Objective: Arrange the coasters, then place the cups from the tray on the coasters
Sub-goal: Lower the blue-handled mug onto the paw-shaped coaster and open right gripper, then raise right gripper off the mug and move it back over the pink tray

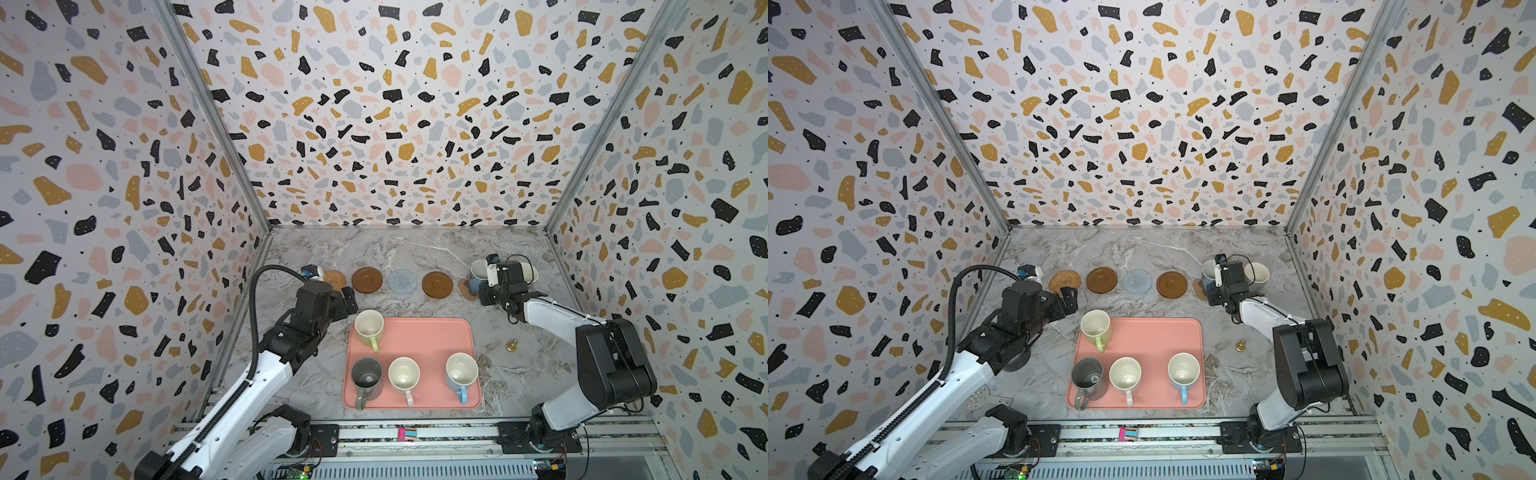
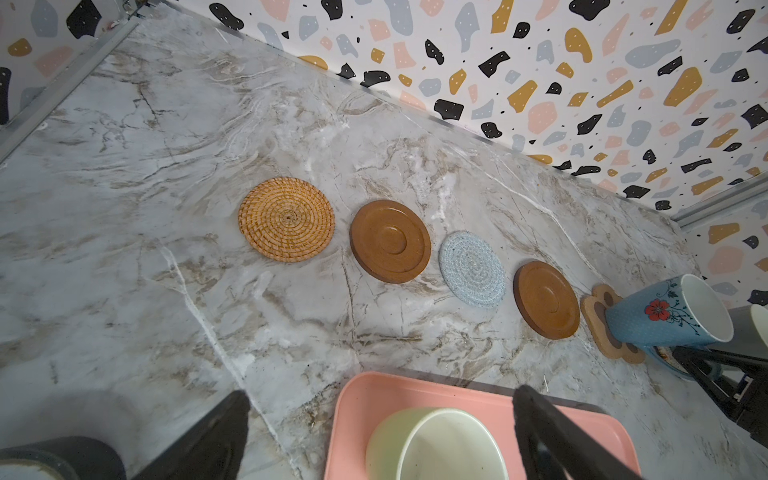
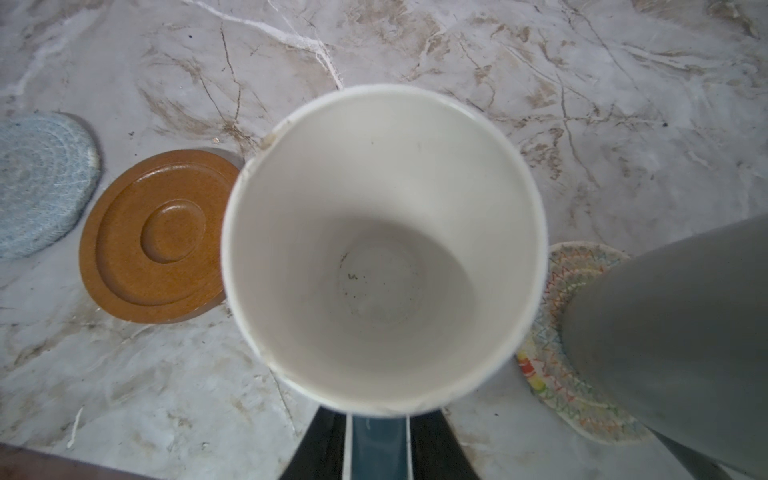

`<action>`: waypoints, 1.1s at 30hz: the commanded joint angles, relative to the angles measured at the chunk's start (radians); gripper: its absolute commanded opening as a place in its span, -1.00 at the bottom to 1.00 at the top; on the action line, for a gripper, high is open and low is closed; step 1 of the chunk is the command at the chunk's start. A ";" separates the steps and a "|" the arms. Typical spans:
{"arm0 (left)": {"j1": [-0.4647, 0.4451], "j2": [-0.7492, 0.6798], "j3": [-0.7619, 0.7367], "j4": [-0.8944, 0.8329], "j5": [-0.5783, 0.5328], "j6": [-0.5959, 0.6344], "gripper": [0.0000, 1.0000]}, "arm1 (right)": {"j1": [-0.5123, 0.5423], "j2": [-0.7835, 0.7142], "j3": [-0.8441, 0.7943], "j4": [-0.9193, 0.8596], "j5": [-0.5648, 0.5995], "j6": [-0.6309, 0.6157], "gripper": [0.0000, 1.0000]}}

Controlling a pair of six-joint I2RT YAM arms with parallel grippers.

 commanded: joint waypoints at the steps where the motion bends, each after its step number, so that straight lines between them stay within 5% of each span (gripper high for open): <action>1: -0.003 -0.007 0.002 0.012 -0.003 0.001 0.99 | -0.003 -0.024 0.001 0.011 -0.009 0.007 -0.36; 20: -0.003 -0.020 -0.012 0.024 -0.004 -0.004 0.99 | 0.016 -0.159 0.011 -0.089 -0.010 0.035 0.10; 33: -0.004 -0.047 -0.021 0.012 0.001 -0.005 0.99 | 0.149 -0.263 0.156 -0.280 0.123 0.077 0.26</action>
